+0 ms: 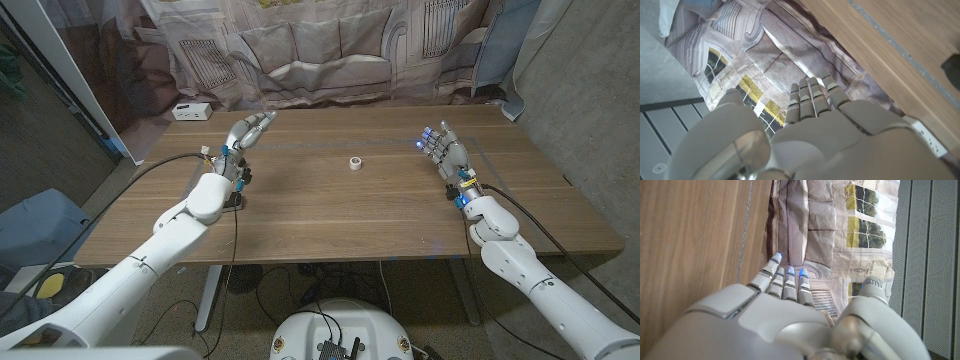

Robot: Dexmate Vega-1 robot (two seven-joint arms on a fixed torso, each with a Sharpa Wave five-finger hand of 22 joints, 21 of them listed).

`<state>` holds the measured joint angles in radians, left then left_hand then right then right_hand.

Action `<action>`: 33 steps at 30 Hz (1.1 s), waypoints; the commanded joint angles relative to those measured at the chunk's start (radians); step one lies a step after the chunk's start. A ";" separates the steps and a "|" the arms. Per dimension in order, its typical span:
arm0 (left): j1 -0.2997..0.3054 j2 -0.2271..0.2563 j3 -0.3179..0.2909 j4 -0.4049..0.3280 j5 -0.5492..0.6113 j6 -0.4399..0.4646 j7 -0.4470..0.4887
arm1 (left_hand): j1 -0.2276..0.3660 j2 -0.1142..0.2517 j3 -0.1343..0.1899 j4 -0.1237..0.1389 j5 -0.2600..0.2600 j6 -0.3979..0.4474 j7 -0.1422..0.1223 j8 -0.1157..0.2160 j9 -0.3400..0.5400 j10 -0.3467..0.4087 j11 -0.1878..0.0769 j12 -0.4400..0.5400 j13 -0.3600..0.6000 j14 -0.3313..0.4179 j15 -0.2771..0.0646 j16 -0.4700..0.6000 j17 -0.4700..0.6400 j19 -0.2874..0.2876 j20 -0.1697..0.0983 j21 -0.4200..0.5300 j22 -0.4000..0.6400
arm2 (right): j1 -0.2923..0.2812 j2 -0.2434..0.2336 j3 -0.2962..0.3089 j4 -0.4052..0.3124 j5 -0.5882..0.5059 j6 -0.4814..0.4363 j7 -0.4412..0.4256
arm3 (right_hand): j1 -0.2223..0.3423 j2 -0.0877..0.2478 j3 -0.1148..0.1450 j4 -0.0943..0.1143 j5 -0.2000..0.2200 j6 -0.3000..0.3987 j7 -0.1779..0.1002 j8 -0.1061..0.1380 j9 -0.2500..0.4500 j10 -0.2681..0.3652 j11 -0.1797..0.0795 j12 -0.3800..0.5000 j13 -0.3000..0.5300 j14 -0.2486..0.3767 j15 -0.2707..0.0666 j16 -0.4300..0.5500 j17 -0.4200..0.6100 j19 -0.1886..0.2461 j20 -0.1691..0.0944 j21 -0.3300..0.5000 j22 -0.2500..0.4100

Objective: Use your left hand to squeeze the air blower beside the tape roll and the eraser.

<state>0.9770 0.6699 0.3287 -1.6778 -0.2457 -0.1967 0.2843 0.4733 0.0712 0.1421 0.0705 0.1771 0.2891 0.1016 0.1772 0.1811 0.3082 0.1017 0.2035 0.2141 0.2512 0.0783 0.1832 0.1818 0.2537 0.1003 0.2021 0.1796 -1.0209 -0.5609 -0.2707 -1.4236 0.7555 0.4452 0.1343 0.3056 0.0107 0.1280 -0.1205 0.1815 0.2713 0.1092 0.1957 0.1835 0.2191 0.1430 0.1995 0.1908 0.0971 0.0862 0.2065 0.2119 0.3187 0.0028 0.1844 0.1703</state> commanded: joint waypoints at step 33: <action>-0.129 -0.156 0.083 0.261 -0.365 -0.086 -0.333 | -0.085 -0.019 -0.043 0.015 0.016 -0.161 0.010 0.003 -0.002 -0.151 0.002 -0.009 -0.011 -0.164 0.018 -0.004 0.001 -0.153 -0.027 -0.016 0.002 | -0.026 -0.048 0.027 -0.022 0.011 -0.045 -0.007 | -0.018 0.005 -0.011 0.005 0.006 -0.005 -0.008 0.000 0.003 -0.021 0.001 -0.004 0.002 -0.020 0.000 -0.003 0.005 -0.021 -0.001 0.002 0.002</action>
